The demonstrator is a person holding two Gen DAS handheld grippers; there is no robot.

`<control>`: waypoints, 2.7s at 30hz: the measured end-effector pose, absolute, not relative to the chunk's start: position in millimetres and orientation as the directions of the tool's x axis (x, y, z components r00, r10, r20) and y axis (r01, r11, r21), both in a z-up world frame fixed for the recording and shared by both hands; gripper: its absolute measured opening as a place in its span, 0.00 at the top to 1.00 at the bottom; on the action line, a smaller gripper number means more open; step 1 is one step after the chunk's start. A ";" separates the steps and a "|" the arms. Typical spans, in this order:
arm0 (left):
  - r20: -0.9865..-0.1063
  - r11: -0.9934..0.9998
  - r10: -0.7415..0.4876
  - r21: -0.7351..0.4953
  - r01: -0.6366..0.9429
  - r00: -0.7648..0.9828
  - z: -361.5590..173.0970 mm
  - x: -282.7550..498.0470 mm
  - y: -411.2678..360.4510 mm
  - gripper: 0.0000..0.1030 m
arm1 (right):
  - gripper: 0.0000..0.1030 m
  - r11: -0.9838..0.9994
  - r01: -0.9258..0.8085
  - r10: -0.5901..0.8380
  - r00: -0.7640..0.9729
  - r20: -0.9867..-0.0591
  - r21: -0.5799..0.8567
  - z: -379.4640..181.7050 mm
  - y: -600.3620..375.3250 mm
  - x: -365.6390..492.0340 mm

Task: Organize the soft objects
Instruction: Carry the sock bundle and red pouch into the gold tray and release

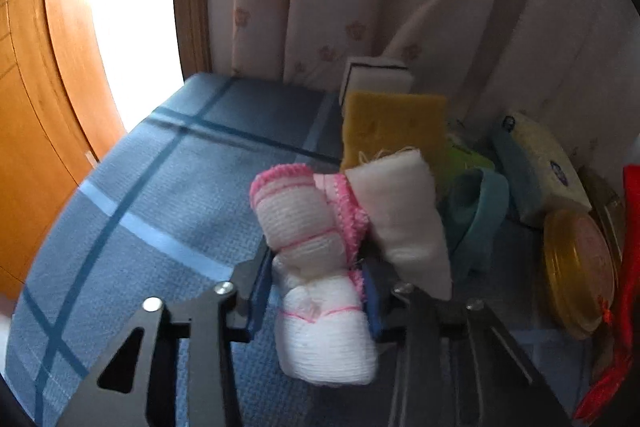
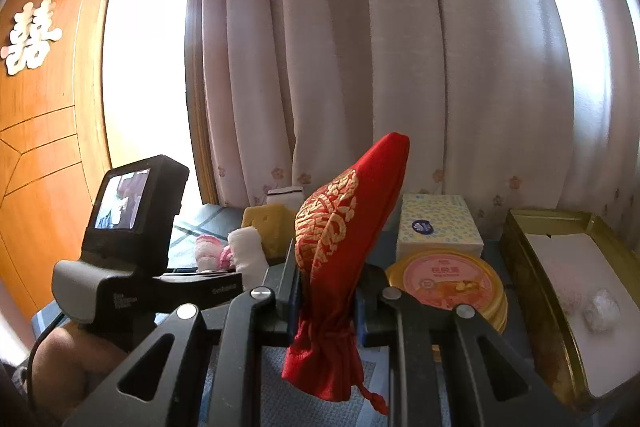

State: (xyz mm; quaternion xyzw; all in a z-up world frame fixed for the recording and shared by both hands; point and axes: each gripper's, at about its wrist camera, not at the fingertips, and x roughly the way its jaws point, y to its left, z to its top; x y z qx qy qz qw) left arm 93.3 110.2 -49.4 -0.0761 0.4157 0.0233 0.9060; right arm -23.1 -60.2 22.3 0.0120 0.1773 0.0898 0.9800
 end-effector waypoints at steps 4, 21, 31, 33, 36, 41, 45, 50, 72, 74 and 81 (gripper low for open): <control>-0.710 0.986 0.042 -0.085 -0.145 0.703 -38.4 78.0 106.5 0.68 | 0.78 0.985 -0.164 0.173 0.930 -0.326 0.055 20.9 -61.6 -24.0; -0.321 0.999 -0.020 -0.032 0.011 0.947 6.9 -12.0 70.4 0.68 | 0.78 0.999 0.007 0.004 0.964 -0.267 0.040 23.3 -103.7 -32.3; -0.296 0.990 -0.129 -0.090 0.107 0.947 10.2 -18.0 60.2 0.68 | 0.78 0.993 0.094 -0.079 0.975 -0.208 0.065 26.9 -137.6 -49.0; -0.298 0.991 -0.130 -0.081 0.111 0.946 9.8 -22.3 51.5 0.68 | 0.78 0.992 0.107 -0.093 0.976 -0.195 0.062 27.9 -142.2 -52.4; -0.307 0.992 -0.123 -0.060 0.110 0.944 8.2 -24.2 39.2 0.68 | 0.78 0.992 0.118 -0.108 0.976 -0.191 0.043 28.6 -145.7 -54.4; -0.308 0.988 -0.155 -0.042 0.149 0.939 6.9 -27.7 16.0 0.68 | 0.78 0.990 0.134 -0.124 0.972 -0.202 0.036 28.5 -160.4 -53.4; -0.312 0.983 -0.180 -0.040 0.176 0.933 6.1 -28.9 -1.8 0.68 | 0.78 0.986 0.165 -0.158 0.966 -0.204 0.018 28.7 -177.6 -54.7; -0.308 0.977 -0.209 -0.013 0.215 0.928 7.0 -33.8 -26.9 0.68 | 0.78 0.979 0.202 -0.197 0.956 -0.218 0.004 27.4 -203.1 -57.3; -0.275 0.896 -0.431 -0.018 0.443 0.859 18.1 -34.5 -142.2 0.68 | 0.78 0.922 0.378 -0.386 0.892 -0.235 -0.083 27.7 -312.3 -74.5; -0.281 0.885 -0.451 -0.017 0.465 0.847 17.2 -35.4 -154.2 0.68 | 0.78 0.926 0.372 -0.377 0.890 -0.258 -0.068 26.0 -318.3 -70.9; -0.327 0.860 -0.486 -0.016 0.509 0.811 5.8 -38.0 -184.0 0.68 | 0.78 0.935 0.347 -0.351 0.882 -0.314 -0.071 22.3 -329.2 -55.2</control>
